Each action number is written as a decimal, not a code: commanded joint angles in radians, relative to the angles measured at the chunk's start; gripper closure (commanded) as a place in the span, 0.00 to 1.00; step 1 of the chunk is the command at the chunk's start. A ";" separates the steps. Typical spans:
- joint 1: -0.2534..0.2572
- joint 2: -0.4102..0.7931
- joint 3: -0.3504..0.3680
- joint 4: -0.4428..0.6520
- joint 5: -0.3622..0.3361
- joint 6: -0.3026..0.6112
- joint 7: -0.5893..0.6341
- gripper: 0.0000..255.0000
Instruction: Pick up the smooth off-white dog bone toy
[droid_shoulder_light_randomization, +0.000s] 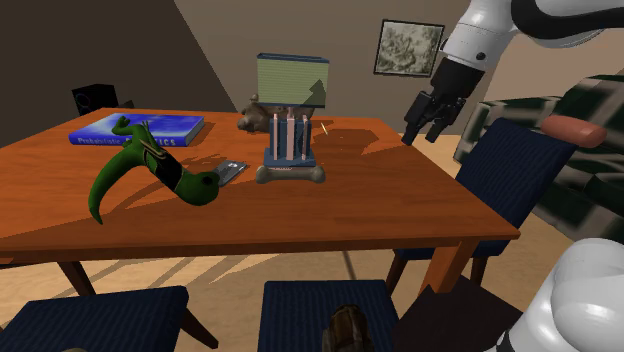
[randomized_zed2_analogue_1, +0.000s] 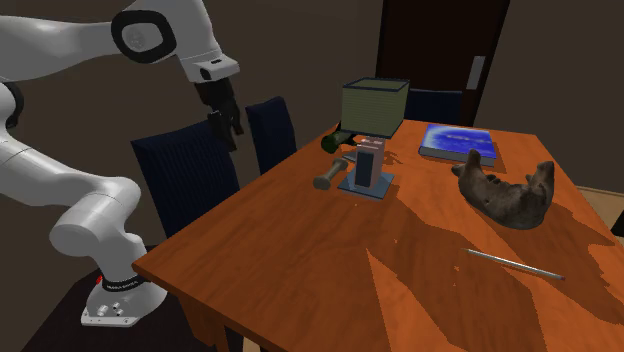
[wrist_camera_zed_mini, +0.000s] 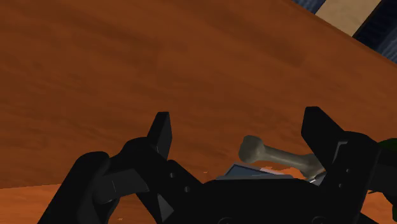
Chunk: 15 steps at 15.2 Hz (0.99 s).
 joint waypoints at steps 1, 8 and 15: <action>0.000 0.000 0.000 0.000 0.000 0.000 0.000 0.00; 0.072 0.314 -0.055 0.172 -0.032 0.065 -0.269 0.00; 0.128 0.624 -0.065 0.406 -0.047 0.066 -0.512 0.00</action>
